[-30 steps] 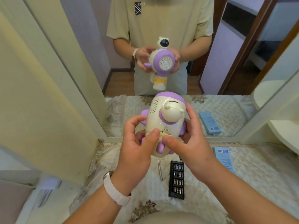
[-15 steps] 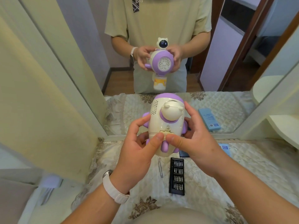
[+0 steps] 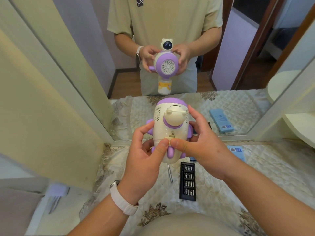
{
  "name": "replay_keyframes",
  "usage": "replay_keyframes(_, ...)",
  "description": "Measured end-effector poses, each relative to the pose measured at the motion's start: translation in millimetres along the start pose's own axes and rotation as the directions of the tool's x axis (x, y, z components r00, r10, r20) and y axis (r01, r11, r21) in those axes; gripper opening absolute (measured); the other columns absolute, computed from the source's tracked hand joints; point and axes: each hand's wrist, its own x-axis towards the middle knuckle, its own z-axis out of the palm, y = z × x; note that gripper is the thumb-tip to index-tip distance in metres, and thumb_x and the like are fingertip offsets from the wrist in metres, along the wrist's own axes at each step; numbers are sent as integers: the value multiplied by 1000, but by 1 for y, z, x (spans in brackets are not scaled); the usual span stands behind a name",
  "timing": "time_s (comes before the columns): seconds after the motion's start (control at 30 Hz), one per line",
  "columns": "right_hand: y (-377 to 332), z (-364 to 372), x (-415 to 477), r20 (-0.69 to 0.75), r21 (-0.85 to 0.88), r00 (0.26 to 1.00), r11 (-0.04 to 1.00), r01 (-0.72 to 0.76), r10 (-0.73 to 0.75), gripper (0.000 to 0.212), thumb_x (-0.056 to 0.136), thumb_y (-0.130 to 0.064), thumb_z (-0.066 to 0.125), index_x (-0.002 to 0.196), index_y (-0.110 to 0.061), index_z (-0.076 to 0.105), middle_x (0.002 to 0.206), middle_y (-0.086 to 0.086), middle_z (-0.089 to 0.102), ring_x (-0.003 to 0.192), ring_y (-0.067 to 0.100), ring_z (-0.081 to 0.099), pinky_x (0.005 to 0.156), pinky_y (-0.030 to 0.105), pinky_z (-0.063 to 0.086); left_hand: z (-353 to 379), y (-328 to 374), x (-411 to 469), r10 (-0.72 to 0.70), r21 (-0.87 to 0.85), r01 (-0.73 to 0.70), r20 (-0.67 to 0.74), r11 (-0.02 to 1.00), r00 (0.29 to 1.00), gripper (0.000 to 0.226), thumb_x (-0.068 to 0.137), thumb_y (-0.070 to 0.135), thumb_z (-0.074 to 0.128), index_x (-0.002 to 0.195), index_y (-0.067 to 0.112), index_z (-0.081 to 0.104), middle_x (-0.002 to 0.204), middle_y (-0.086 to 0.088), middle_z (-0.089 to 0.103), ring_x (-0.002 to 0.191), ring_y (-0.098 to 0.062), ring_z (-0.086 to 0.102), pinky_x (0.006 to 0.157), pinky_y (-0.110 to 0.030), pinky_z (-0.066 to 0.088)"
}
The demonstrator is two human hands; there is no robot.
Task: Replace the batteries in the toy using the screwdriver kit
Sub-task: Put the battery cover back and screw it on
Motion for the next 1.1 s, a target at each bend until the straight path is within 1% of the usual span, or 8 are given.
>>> replay_keyframes(0.17, 3, -6, 3, -18, -48, 1000, 999, -12, 11, 111, 56, -35, 86, 147, -45, 24, 125, -6, 59, 104, 15, 68, 80, 40, 60, 4, -6, 3, -27, 31, 26, 16, 999, 1000, 55, 88, 22, 66, 137, 16, 42, 97, 18, 73, 91, -9, 69, 83, -30, 57)
replay_keyframes(0.3, 13, -11, 5, -53, -51, 998, 998, -48, 45, 106, 60, -41, 89, 145, -48, 26, 123, -7, 59, 107, 15, 67, 81, 43, 60, 6, -16, 8, -50, 94, 47, 32, 995, 998, 55, 82, 26, 64, 133, 24, 45, 97, 11, 73, 91, -14, 69, 88, -42, 57)
replay_keyframes(0.43, 26, -15, 11, -70, -39, 990, 991, -126, 123, 102, 63, -36, 88, 144, -48, 28, 123, -5, 60, 108, 15, 66, 81, 48, 59, 8, -29, 12, -35, 183, 30, 21, 983, 999, 51, 81, 41, 67, 128, 32, 48, 100, 19, 70, 94, -22, 69, 85, -45, 57)
replay_keyframes(0.63, 45, -9, 20, -72, -8, 981, 983, -184, 183, 91, 74, -24, 83, 145, -42, 29, 104, -17, 70, 101, 9, 68, 74, 42, 61, 3, -57, 11, -91, 229, 93, -19, 969, 996, 52, 85, 54, 55, 133, 39, 43, 125, -14, 60, 101, -19, 67, 82, -29, 56)
replay_keyframes(0.77, 55, 2, 24, -44, 86, 970, 968, -235, 239, 87, 78, -17, 80, 145, -42, 30, 102, -14, 71, 99, 13, 70, 71, 41, 61, -9, -67, 13, -134, 230, 145, -60, 962, 989, 68, 78, 62, 55, 138, 32, 44, 130, -16, 57, 103, -24, 66, 89, -42, 56)
replay_keyframes(0.87, 63, 10, 26, -34, 106, 966, 962, -251, 256, 87, 78, -14, 79, 145, -41, 30, 113, -8, 67, 102, 15, 69, 72, 43, 61, -23, -71, 12, -189, 174, 197, -63, 965, 980, 58, 82, 53, 67, 132, 32, 48, 114, -6, 68, 96, -24, 69, 81, -39, 59)
replay_keyframes(0.97, 77, 18, 26, -12, 94, 960, 956, -277, 279, 77, 81, -14, 77, 140, -43, 36, 101, -19, 70, 98, 12, 70, 70, 38, 60, -37, -73, 7, -241, 120, 245, -45, 962, 969, 39, 90, 27, 65, 126, 27, 51, 96, 22, 71, 88, -6, 69, 74, -25, 58)
replay_keyframes(1.1, 101, 32, 24, -10, 104, 933, 928, -357, 360, 70, 84, -16, 74, 137, -46, 40, 115, -11, 62, 102, 12, 68, 71, 32, 59, -53, -87, 1, -319, 104, 325, -68, 940, 945, 37, 91, 13, 65, 123, 25, 51, 113, 10, 62, 83, 2, 68, 69, -18, 55)
